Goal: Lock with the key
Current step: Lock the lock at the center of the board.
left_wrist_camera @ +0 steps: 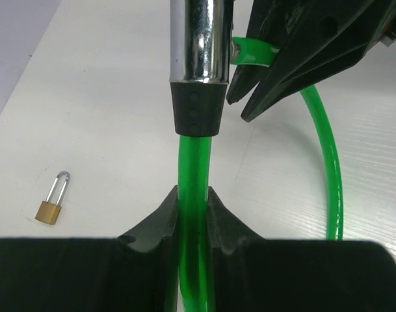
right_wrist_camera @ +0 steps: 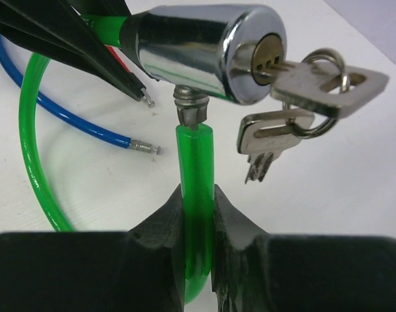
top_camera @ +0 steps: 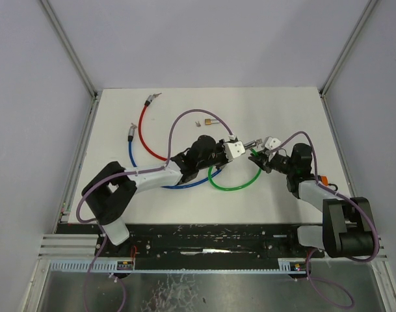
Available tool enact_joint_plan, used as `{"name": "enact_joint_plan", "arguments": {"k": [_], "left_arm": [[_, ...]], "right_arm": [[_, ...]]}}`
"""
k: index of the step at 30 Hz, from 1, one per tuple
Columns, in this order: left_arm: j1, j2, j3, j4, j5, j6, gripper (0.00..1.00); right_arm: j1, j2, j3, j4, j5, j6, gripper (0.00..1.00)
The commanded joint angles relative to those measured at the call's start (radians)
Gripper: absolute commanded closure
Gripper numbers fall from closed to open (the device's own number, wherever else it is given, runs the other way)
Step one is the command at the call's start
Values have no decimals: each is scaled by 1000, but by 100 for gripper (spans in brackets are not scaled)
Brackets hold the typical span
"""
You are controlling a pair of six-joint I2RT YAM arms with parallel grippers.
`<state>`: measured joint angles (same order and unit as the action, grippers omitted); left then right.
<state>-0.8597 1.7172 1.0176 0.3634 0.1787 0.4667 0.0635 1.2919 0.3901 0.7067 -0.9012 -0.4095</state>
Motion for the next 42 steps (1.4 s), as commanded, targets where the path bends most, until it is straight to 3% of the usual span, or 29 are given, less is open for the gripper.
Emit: {"name": "enact_joint_plan", "arguments": {"k": [1,3,5,6,9,14,19,26,29,32,38,42], "left_arm": [[-24,43,-36,-36,103,-31,100],[-24,44,-38,-29,103,-46,100],[-25,43,-33,-28,130,-70,100],[-25,39,-28,-29,153,-83,100],[-24,17,-9,-37,244,-104,100],[-17,-31,76,-153,357,-78,100],[-17,-69,119,-232,225,25,100],[-17,-19,62,-172,128,91,100],[-17,13,49,-156,117,74,100],[-16,43,33,-127,88,65,100],[1,96,45,-110,24,37,100],[13,104,55,-116,41,23,100]], "right_arm": [[10,-59,41,-82,-62,-126,80],[2,-69,47,-96,-61,-99,81],[-2,-70,67,-120,-88,-59,98],[-2,-69,78,-136,-108,-47,100],[10,-81,77,-88,-138,-14,100],[28,-98,94,99,36,37,100],[29,-58,105,323,54,135,100],[33,185,62,673,87,252,100],[33,228,11,770,47,246,93],[33,205,-11,705,-2,232,90],[33,66,56,233,-42,84,82],[33,30,78,84,-34,18,74]]}}
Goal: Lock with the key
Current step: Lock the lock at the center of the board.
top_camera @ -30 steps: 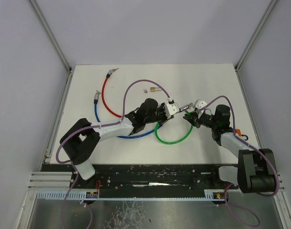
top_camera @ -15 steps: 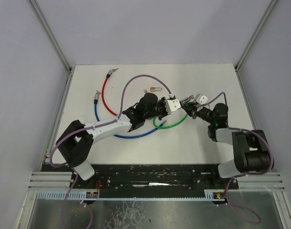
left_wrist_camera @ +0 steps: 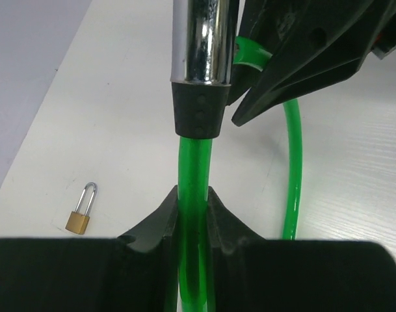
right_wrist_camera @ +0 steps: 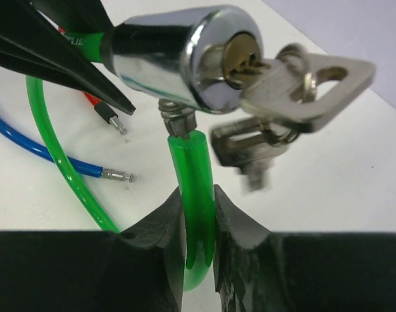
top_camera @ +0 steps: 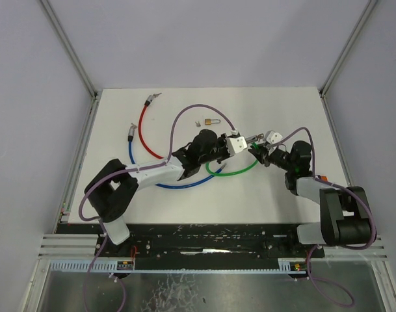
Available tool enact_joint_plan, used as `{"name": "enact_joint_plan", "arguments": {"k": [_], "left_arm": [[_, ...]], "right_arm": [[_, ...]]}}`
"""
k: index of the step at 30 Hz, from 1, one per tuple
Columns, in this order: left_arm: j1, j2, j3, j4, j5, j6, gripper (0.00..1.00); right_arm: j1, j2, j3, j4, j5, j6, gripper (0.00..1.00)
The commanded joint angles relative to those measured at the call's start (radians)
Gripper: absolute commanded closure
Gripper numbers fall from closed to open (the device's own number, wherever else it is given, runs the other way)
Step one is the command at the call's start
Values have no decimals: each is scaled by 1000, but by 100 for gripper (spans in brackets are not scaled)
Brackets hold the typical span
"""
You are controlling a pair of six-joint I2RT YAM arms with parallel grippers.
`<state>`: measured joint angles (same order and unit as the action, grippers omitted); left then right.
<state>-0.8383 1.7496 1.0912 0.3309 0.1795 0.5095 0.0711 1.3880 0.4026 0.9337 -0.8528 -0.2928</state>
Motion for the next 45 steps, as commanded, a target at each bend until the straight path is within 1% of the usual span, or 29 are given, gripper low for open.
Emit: {"name": "enact_joint_plan", "arguments": {"k": [1,3,9,12,15,18,21,24,26,29,31,33,35,37,39,41,43,45], "left_arm": [[-9,73,-16,-84,42,-21,100],[-9,75,-15,-89,41,-24,100],[-1,69,-30,-79,31,-30,100],[3,68,-31,-82,32,-37,100],[7,64,-35,-78,32,-37,100],[9,62,-36,-76,35,-41,100],[10,64,-36,-74,35,-43,100],[10,61,-40,-72,41,-47,100],[11,55,-44,-67,45,-50,100],[10,48,-53,-62,53,-58,100],[11,44,-62,-55,59,-59,100],[11,41,-71,-49,59,-58,100],[11,37,-77,-49,59,-56,100],[11,32,-81,-45,62,-53,100],[11,26,-85,-41,64,-50,100],[11,20,-86,-41,66,-47,100],[12,15,-86,-40,68,-45,100],[10,12,-89,-41,70,-42,100]], "right_arm": [[25,-70,63,-154,-80,-104,72],[25,-78,63,-180,-78,-117,67],[16,-103,84,-275,-62,-160,61],[0,-128,84,-308,-61,-180,54],[-26,-166,82,-365,-63,-219,43],[-54,-209,80,-431,-65,-271,34],[-89,-246,77,-488,-97,-315,29],[-138,-284,94,-620,-142,-430,26],[-177,-304,118,-739,-166,-571,26],[-236,-330,180,-904,-202,-672,26],[-249,-332,279,-1052,-183,-659,26],[-254,-319,427,-1222,-180,-657,27],[-253,-303,562,-1390,-193,-644,26],[-254,-276,685,-1523,-224,-602,25],[-254,-238,778,-1570,-254,-460,22],[-254,-185,837,-1560,-293,-281,22],[-251,-121,881,-1568,-342,-150,26],[-240,-73,915,-1579,-361,-76,30]]}}
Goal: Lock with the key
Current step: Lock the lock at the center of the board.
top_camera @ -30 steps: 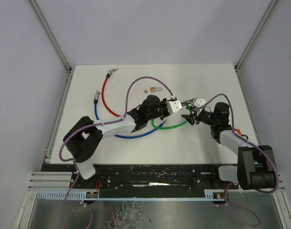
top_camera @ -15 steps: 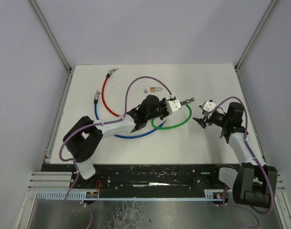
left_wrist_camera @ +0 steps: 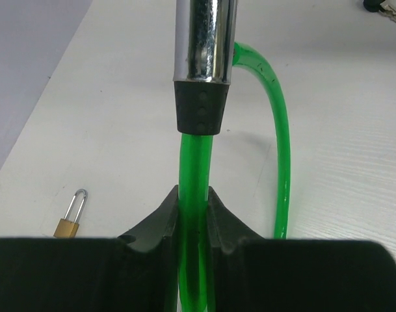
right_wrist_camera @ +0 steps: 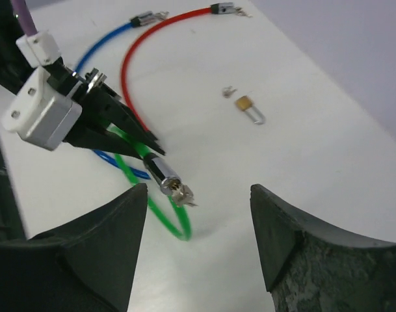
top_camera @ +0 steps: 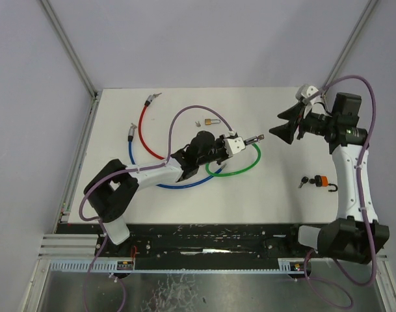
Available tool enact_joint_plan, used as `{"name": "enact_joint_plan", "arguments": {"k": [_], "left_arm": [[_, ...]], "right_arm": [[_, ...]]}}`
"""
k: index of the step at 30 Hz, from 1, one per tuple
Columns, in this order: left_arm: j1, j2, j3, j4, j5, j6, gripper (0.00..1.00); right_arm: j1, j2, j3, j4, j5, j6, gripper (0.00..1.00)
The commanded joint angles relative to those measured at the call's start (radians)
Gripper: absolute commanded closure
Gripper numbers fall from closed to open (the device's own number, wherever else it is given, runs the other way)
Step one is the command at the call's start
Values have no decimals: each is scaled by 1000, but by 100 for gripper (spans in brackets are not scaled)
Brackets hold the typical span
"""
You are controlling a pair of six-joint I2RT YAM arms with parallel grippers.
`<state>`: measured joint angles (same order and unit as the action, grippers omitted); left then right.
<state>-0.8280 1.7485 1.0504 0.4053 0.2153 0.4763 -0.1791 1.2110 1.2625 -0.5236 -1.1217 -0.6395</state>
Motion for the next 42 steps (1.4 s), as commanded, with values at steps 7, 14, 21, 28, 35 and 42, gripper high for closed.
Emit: {"name": "enact_joint_plan", "arguments": {"k": [7,14,21,28,35,42], "left_arm": [[1,5,-50,-117,38,-7,100],[0,2,-52,-122,35,-4,100],[0,4,-49,-122,38,-4,100],[0,0,-50,-124,38,-4,100],[0,-1,-51,-125,48,-3,100],[17,1,-47,-122,102,-9,100]], "right_arm": [[66,162,50,-96,27,339,35],[89,210,53,-152,46,291,44],[109,219,42,-175,69,260,49],[122,220,53,-186,78,244,66],[127,229,65,-219,91,200,89],[133,201,49,-251,73,-9,100]]}}
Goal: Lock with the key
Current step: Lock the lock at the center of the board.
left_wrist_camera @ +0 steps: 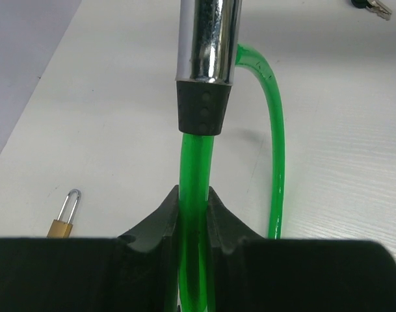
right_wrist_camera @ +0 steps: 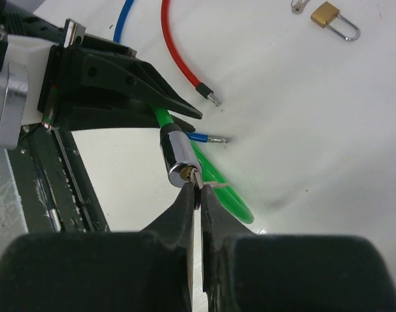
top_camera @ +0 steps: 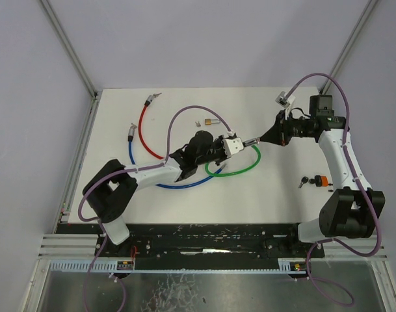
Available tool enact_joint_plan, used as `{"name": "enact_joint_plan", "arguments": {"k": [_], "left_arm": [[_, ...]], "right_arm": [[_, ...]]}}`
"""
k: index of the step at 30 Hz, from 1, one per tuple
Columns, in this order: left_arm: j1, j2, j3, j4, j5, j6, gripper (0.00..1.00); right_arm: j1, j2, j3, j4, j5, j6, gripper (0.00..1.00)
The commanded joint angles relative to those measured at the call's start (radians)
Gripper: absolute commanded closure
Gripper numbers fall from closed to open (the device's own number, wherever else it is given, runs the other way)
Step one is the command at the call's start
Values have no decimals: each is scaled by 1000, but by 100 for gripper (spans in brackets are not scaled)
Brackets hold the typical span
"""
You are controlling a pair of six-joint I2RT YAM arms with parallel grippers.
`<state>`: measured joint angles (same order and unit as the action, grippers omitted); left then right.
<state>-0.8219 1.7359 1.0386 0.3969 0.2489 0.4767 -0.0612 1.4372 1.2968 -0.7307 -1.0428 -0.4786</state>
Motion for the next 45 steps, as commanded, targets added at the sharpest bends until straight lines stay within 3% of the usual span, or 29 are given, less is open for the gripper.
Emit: {"name": "enact_joint_plan", "arguments": {"k": [1,5,12,18,23,30,35,40,45], "left_arm": [[15,12,-33,-116,78,-11,100],[28,15,-16,-136,129,-14,100],[52,31,30,-190,225,-15,100],[69,48,64,-230,285,-15,100],[77,55,62,-234,293,-18,100],[84,47,43,-218,296,-24,100],[86,51,46,-217,299,-28,100],[86,50,46,-217,303,-30,100],[86,49,46,-219,304,-28,100]], "right_arm": [[15,-36,3,-45,-13,-218,100],[17,-74,-34,-54,-40,-443,100],[18,-105,-50,-184,-62,-1047,100],[19,-120,-60,-227,-45,-1413,100],[18,-145,-64,-182,-47,-1392,97],[-44,-190,-75,-153,-72,-1254,59],[-52,-174,-54,-172,-117,-1207,47],[-46,-79,20,-316,-217,-1261,43],[-24,8,93,-445,-195,-1334,51]]}}
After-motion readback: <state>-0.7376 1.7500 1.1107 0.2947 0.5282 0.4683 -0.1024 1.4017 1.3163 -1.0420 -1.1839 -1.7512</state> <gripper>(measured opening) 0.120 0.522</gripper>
